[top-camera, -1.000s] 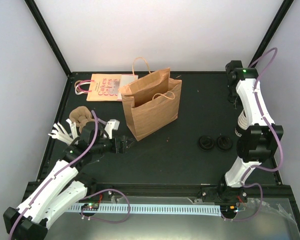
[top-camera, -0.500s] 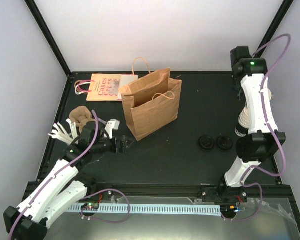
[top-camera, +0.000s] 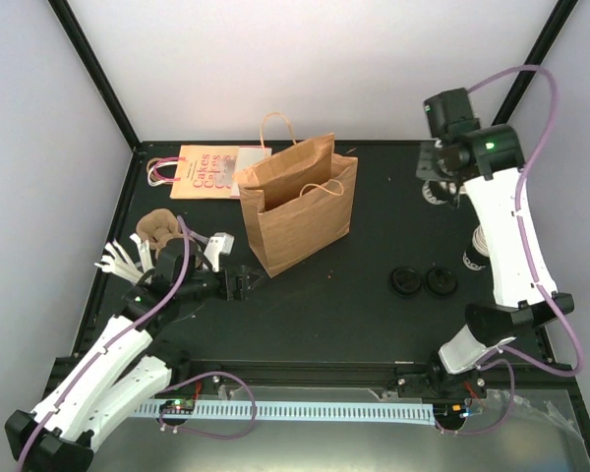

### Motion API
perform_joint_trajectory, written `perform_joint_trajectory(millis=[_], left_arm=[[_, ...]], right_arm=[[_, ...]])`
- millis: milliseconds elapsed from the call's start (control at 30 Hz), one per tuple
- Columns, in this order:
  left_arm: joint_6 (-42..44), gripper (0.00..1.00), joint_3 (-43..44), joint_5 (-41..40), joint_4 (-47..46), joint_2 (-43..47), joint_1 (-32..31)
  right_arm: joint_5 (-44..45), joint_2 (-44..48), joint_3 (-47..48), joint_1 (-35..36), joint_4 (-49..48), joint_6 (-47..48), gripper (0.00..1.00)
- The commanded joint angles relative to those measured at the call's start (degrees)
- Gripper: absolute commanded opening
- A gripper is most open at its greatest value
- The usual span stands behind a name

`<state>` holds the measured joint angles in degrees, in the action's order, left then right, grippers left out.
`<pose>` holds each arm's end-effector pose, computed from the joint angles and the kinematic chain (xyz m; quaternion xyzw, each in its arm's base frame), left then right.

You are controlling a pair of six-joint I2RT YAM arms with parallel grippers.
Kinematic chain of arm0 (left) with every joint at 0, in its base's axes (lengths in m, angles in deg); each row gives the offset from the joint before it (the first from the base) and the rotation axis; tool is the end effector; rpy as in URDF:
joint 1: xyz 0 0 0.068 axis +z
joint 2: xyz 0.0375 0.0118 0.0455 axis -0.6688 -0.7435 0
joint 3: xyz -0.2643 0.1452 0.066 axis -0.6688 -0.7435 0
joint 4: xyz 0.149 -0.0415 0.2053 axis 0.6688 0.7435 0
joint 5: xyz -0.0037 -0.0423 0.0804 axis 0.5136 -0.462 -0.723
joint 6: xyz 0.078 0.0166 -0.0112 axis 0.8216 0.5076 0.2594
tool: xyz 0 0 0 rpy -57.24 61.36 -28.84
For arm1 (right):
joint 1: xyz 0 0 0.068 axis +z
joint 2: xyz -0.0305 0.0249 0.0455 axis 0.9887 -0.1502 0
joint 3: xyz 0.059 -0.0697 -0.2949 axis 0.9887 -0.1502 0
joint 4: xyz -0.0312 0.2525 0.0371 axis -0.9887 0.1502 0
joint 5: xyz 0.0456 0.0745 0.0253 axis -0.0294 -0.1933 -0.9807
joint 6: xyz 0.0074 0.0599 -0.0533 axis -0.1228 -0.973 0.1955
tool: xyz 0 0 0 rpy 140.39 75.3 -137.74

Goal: Pack the takeout coffee

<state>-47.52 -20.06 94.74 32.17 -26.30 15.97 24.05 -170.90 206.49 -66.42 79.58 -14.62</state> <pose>0.1138 -0.0905 0.2664 0.0722 0.8659 -0.3945 0.2990 0.2863 0.0486 0.4734 0.1309 0.9285 -0.0795 0.3382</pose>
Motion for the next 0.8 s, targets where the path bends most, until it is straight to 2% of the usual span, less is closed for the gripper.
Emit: perform_joint_trajectory(millis=[0, 167, 400, 567, 767], left_arm=[[-0.3, 0.99, 2.2, 0.2, 0.1, 1.5, -0.3], [-0.6, 0.99, 1.1, -0.7, 0.6, 3.8, -0.2], [-1.6, 0.99, -1.6, -2.0, 0.1, 7.0, -0.3], [-1.9, 0.99, -2.8, -2.3, -0.6, 7.9, -0.3], [-1.6, 0.99, -3.0, -2.3, -1.2, 7.4, -0.3]], right_arm=[[-2.8, 2.4, -6.9, 8.5, -0.9, 0.5, 0.01], [-4.0, 8.0, -24.8, 15.9, -6.3, -1.7, 0.01], [-12.8, 16.9, -45.6, 26.2, -17.8, -3.0, 0.01], [-12.5, 17.1, -49.7, 35.6, -20.4, -5.9, 0.01], [-9.0, 12.6, -48.2, 45.5, -21.8, -7.1, 0.01]])
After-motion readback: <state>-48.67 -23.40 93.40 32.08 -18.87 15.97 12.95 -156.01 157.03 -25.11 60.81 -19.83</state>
